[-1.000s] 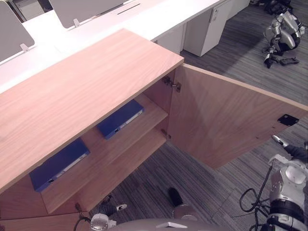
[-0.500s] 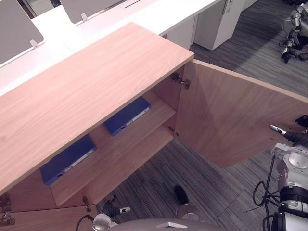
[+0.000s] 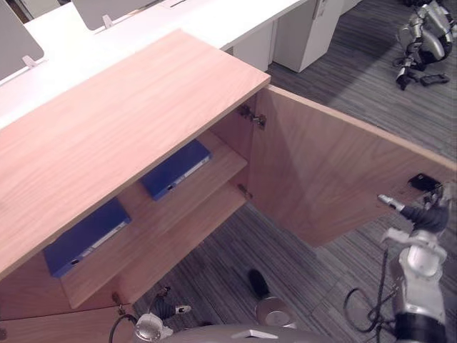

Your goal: Walk over to the cabinet, pick up the folder, carry it to the office cabinet, place the folder inside the office cabinet, then close the office cabinet door

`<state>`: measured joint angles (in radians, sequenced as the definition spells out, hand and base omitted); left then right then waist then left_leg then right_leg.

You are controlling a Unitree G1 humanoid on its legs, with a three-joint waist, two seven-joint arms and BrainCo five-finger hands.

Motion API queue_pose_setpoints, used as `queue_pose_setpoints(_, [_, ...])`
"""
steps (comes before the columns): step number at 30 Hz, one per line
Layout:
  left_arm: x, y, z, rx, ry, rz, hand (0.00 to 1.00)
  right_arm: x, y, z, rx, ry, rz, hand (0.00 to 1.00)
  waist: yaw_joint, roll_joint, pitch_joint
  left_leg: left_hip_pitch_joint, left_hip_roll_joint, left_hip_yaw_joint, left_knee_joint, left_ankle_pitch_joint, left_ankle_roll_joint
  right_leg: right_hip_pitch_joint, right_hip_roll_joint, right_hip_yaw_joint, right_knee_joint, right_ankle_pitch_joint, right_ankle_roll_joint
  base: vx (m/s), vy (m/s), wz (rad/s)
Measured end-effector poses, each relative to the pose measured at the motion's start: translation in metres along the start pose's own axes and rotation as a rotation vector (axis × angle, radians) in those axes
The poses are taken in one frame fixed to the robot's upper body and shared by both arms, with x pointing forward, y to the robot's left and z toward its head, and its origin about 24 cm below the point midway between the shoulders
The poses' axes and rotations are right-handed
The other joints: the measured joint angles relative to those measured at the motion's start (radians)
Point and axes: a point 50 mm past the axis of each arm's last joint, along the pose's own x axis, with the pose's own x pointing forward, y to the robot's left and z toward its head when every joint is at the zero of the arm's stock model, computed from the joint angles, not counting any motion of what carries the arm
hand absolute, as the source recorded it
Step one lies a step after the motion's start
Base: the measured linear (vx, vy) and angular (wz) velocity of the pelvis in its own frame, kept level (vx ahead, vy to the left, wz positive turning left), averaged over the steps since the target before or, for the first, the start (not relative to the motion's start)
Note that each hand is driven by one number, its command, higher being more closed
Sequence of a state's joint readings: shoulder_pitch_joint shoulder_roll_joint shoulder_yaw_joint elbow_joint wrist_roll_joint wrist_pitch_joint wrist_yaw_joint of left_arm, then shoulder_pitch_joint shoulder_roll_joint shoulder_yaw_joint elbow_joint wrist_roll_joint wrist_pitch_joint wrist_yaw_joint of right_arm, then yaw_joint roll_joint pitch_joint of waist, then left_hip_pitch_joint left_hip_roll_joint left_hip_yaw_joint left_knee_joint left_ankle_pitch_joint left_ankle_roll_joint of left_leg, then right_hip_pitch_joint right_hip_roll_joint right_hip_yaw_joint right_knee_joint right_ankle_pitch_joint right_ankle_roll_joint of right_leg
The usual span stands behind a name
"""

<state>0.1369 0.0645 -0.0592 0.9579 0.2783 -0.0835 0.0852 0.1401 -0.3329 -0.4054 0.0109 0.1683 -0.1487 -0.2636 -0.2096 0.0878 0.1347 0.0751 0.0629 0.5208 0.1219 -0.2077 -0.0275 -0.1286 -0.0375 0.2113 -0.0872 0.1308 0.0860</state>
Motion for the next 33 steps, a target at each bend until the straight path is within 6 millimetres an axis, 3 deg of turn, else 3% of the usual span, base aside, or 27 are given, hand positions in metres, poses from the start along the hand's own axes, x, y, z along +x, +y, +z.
queue_pose_setpoints(4, [0.002, 0.006, -0.001, 0.036, 0.012, 0.011, 0.00, -0.040, 0.018, -0.007, 0.020, 0.042, 0.088, 0.00, -0.011, -0.025, -0.006, 0.007, 0.007, 0.002, 0.000, 0.000, 0.000, -0.006, 0.012, 0.027, 0.002, 0.016, 0.004, -0.04, -0.067, -0.25])
queue_pose_setpoints(6, [0.004, 0.013, 0.002, 0.067, 0.012, 0.022, 0.00, -0.066, 0.027, -0.013, 0.016, 0.084, 0.165, 0.00, -0.012, -0.057, -0.009, 0.007, 0.012, 0.009, 0.003, -0.001, 0.000, -0.010, 0.021, 0.043, 0.007, 0.029, 0.000, -0.03, -0.057, -0.24])
queue_pose_setpoints(9, [0.006, 0.014, 0.003, 0.086, 0.021, 0.019, 0.00, -0.095, 0.037, -0.021, -0.003, 0.150, 0.265, 0.00, -0.013, -0.079, -0.018, 0.014, 0.024, 0.014, 0.020, -0.006, -0.006, 0.002, 0.028, 0.048, 0.007, 0.034, -0.005, -0.05, -0.074, -0.09])
queue_pose_setpoints(12, [0.007, 0.013, 0.006, 0.117, 0.016, 0.011, 0.00, -0.109, 0.044, -0.024, -0.043, 0.175, 0.366, 0.00, -0.012, -0.080, -0.017, 0.013, 0.029, 0.013, 0.037, -0.011, -0.008, 0.005, 0.029, 0.048, 0.007, 0.036, -0.009, -0.08, -0.061, -0.01])
queue_pose_setpoints(15, [0.010, 0.014, 0.010, 0.173, 0.009, 0.002, 0.00, -0.122, 0.061, -0.023, -0.158, 0.140, 0.579, 0.00, 0.000, -0.084, -0.018, 0.012, 0.034, 0.012, 0.055, -0.018, -0.011, 0.007, 0.032, 0.049, 0.014, 0.032, -0.023, -0.10, -0.068, -0.01])
queue_pose_setpoints(17, [0.011, 0.015, 0.014, 0.214, 0.000, 0.001, 0.00, -0.137, 0.073, -0.014, -0.222, 0.085, 0.743, 0.00, 0.017, -0.093, -0.021, 0.012, 0.035, 0.000, 0.064, -0.019, -0.013, 0.013, 0.033, 0.043, 0.026, 0.029, -0.026, -0.09, -0.073, 0.11])
queue_pose_setpoints(18, [0.012, 0.017, 0.016, 0.224, -0.005, 0.005, 0.00, -0.146, 0.079, -0.010, -0.220, 0.071, 0.808, 0.00, 0.028, -0.111, -0.028, 0.010, 0.037, -0.008, 0.068, -0.019, -0.014, 0.014, 0.033, 0.033, 0.034, 0.027, -0.028, -0.07, -0.046, 0.20])
queue_pose_setpoints(19, [0.012, 0.017, 0.017, 0.226, -0.007, 0.007, 0.00, -0.149, 0.083, -0.008, -0.215, 0.063, 0.830, 0.00, 0.033, -0.115, -0.032, 0.010, 0.037, -0.017, 0.069, -0.019, -0.014, 0.018, 0.032, 0.026, 0.037, 0.025, -0.029, -0.10, -0.063, 0.36])
queue_pose_setpoints(23, [0.011, 0.024, 0.010, 0.241, 0.021, 0.029, 0.00, -0.156, 0.089, -0.005, -0.220, 0.042, 0.911, 0.00, 0.056, -0.177, -0.071, -0.006, 0.034, -0.082, 0.070, -0.013, -0.014, 0.028, 0.016, -0.032, 0.057, 0.004, -0.031, -0.07, -0.029, 0.43])
queue_pose_setpoints(27, [0.010, 0.037, 0.004, 0.277, 0.050, 0.055, 0.00, -0.156, 0.097, -0.002, -0.204, 0.020, 0.941, 0.00, 0.077, -0.219, -0.096, -0.039, 0.019, -0.154, 0.068, 0.000, 0.002, 0.037, -0.011, -0.105, 0.063, -0.011, -0.033, -0.01, 0.011, 0.52])
queue_pose_setpoints(32, [0.010, 0.041, 0.005, 0.288, 0.046, 0.067, 0.00, -0.153, 0.123, -0.006, -0.167, -0.004, 1.028, 0.00, 0.113, -0.210, -0.098, -0.060, -0.007, -0.239, 0.059, 0.014, 0.021, 0.059, -0.042, -0.187, 0.065, -0.031, -0.024, 0.02, 0.034, 0.55])
queue_pose_setpoints(33, [0.011, 0.042, 0.007, 0.287, 0.041, 0.075, 0.00, -0.149, 0.128, -0.014, -0.181, 0.013, 1.037, 0.00, 0.136, -0.206, -0.097, -0.067, -0.017, -0.259, 0.046, 0.023, 0.026, 0.059, -0.049, -0.208, 0.065, -0.033, -0.018, 0.03, 0.014, 0.55])
